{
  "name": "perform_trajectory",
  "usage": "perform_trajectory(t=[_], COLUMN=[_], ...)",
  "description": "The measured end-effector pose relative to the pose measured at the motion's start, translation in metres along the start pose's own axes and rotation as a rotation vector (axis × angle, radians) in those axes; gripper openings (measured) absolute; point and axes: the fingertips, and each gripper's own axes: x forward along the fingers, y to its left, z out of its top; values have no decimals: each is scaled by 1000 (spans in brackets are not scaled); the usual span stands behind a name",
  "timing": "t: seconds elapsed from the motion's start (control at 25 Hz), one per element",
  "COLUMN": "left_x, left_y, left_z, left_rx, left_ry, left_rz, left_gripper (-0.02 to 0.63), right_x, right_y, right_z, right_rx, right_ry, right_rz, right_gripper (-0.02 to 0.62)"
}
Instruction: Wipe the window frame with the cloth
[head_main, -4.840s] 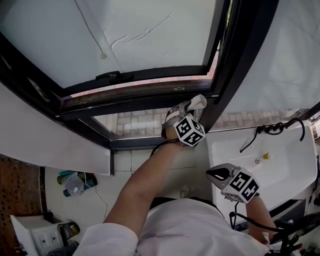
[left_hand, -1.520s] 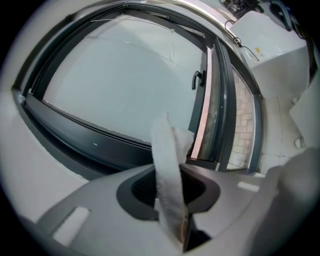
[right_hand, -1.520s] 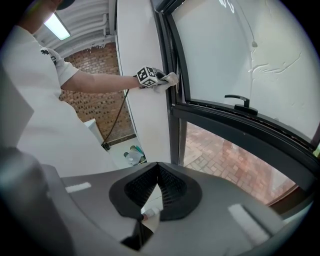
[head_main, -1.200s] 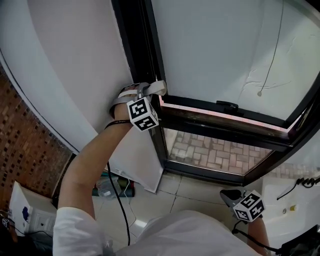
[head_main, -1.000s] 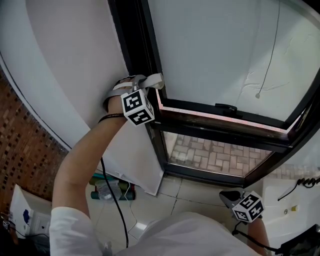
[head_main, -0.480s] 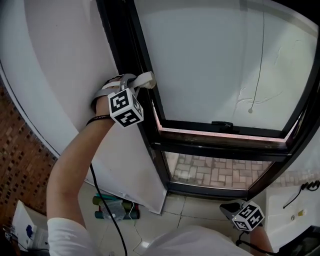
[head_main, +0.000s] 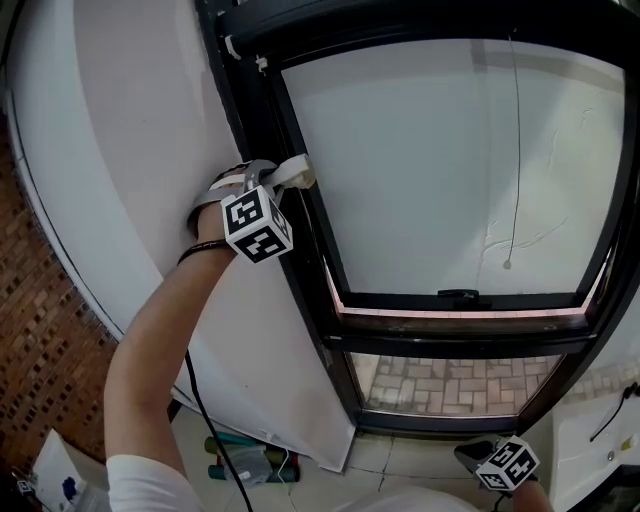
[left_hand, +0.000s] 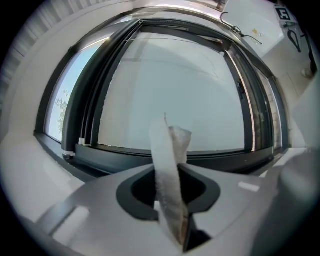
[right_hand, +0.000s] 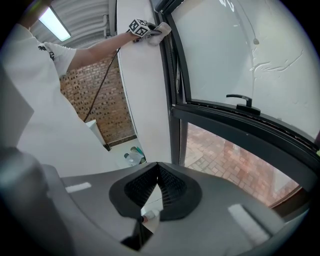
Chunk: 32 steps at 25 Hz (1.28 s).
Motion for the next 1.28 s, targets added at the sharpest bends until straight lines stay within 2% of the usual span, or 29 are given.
perform_trajectory(t=[0.4, 0.68, 0.84, 1.16, 1.28], left_x=[-4, -9, -15, -17, -28], left_y=[84, 158, 195, 203, 202], left_z=[3, 6, 8, 6, 13], left_rx=[27, 58, 49, 66, 73], left_ry=[4, 38, 56, 65, 37], left_rz=[84, 194, 255, 266, 276], left_gripper=[106, 106, 106, 106, 106], right_x=[-1, -2, -3, -9, -8], right_y=[-5, -5, -1, 2, -1], right_z=[-1, -3, -5, -12, -5], right_rx=[10, 25, 39, 61, 52], right_ry=[8, 4, 2, 5, -9], right_rz=[-15, -27, -31, -48, -56], right_gripper=[5, 4, 5, 5, 4])
